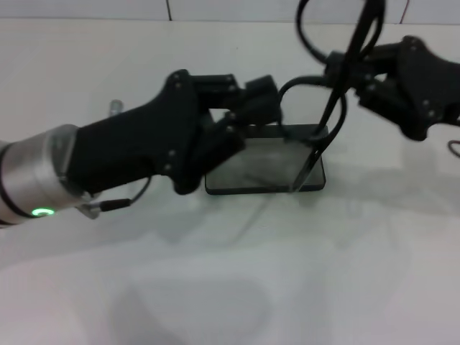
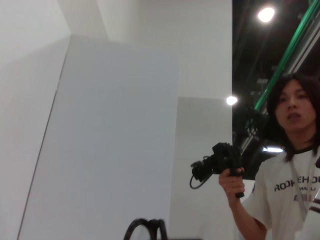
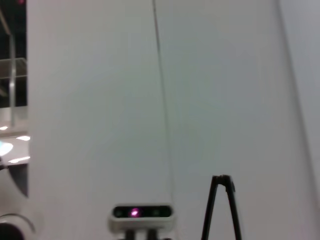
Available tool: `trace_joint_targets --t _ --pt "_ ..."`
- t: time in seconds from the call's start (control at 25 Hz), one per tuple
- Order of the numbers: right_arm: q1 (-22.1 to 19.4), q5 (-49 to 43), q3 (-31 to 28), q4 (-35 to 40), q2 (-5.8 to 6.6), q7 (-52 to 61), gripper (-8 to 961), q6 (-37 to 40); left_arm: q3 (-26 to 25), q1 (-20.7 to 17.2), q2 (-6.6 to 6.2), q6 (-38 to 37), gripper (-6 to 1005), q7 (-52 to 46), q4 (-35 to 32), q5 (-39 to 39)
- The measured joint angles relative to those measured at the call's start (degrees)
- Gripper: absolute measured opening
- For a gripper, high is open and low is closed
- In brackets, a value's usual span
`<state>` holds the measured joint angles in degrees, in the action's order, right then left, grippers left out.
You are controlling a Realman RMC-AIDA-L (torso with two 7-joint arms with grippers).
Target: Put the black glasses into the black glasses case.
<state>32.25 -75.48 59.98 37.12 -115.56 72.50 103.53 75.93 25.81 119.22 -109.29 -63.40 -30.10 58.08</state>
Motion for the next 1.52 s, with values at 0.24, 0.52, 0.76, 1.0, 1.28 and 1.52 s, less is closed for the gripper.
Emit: trace_joint_targets --t 0.24,0.52,0.76,1.0,1.28,1.52 --pt "-1.8 2.8 -6.8 -0.1 -0.01 -0.3 72 4.4 -1.4 -0.7 -0.33 -0.9 129 -0.1 0.0 1.6" --pt "-2.0 6.6 -7.7 -0.3 -0.02 -1.6 72 4.6 -0.7 0.8 0.35 -2.4 128 -0.5 0.2 7.5" --pt "2.4 6.2 -6.0 -6.0 -0.15 -5.0 73 2.2 3.5 2.3 0.77 -3.1 128 0.1 0.5 5.2" --pt "5.6 6.2 0.4 -10.4 -0.47 -8.7 73 -1.8 5.5 3.5 1.07 -3.1 129 0.8 0.8 3.0" --pt "6.5 6.5 5.3 -10.4 -0.63 -9.1 73 -4.4 5.6 4.3 1.08 -2.3 129 2.3 4.9 -1.5" --pt "7.2 6.8 7.9 -10.2 -0.63 -9.1 73 -5.3 5.6 4.4 1.01 0.9 128 2.3 5.9 -2.7"
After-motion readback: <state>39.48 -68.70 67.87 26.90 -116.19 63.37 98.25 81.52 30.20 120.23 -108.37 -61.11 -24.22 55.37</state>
